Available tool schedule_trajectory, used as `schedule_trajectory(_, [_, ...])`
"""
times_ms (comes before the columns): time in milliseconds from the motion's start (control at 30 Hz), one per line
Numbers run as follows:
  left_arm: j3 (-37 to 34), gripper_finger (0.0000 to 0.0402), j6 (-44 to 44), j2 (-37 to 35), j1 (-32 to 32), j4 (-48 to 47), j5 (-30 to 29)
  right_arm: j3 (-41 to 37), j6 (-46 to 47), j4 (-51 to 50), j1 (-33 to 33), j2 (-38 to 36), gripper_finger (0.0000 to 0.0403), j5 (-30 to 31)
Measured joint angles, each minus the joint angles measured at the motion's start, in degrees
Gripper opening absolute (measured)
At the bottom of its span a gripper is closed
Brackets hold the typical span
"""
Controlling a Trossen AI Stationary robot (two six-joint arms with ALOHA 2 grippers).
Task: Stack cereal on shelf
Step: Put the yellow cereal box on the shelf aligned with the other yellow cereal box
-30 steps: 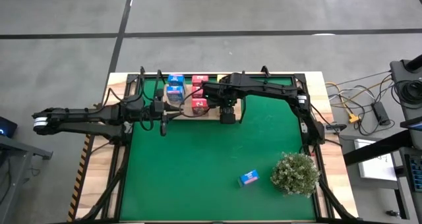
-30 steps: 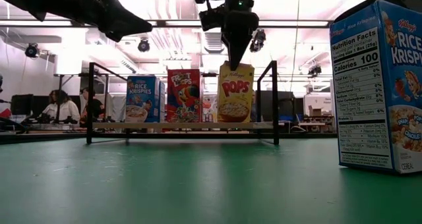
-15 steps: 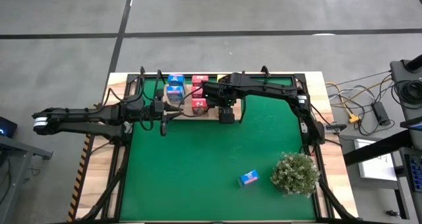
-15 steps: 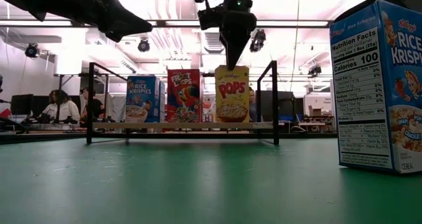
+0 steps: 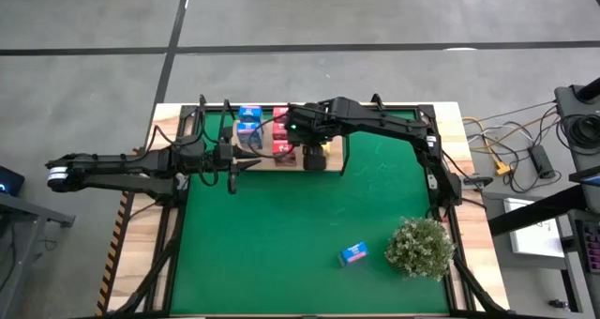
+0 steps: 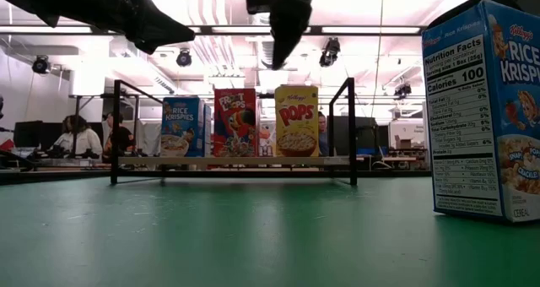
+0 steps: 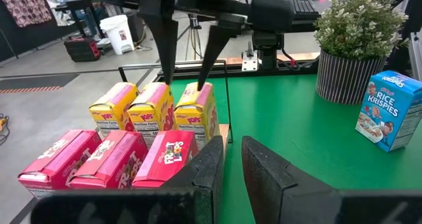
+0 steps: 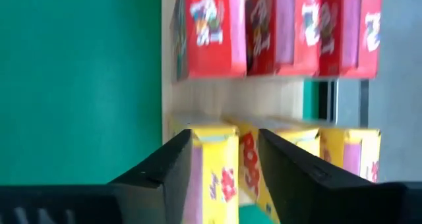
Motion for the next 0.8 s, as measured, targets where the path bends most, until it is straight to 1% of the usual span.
schedule_trajectory(67, [0.00,0.0040,0.00,0.00,0.00,0.00,0.00,-0.83,-0.75,1.75,0.00,0.00,0.0133,-0.15])
schedule_trajectory(233, [0.00,0.0040,0.00,0.00,0.00,0.00,0.00,-3.33,-1.64,2.97,-0.22,0.31,0.0048,-0.42])
schedule_trajectory(300, [-0.01,0.0040,-0.02,0.00,0.00,-0.06,0.00,-4.52,-1.96,3.44,-0.33,0.31,0.0020,-0.40])
schedule_trajectory(367, [0.00,0.0040,-0.02,0.00,0.00,-0.09,0.00,-5.33,-2.11,3.87,-0.35,0.33,0.0014,-0.42])
schedule_trajectory(800, [0.00,0.0040,-0.04,0.00,0.00,-0.40,0.00,-5.86,-2.22,2.74,-0.37,0.35,0.0013,-0.39])
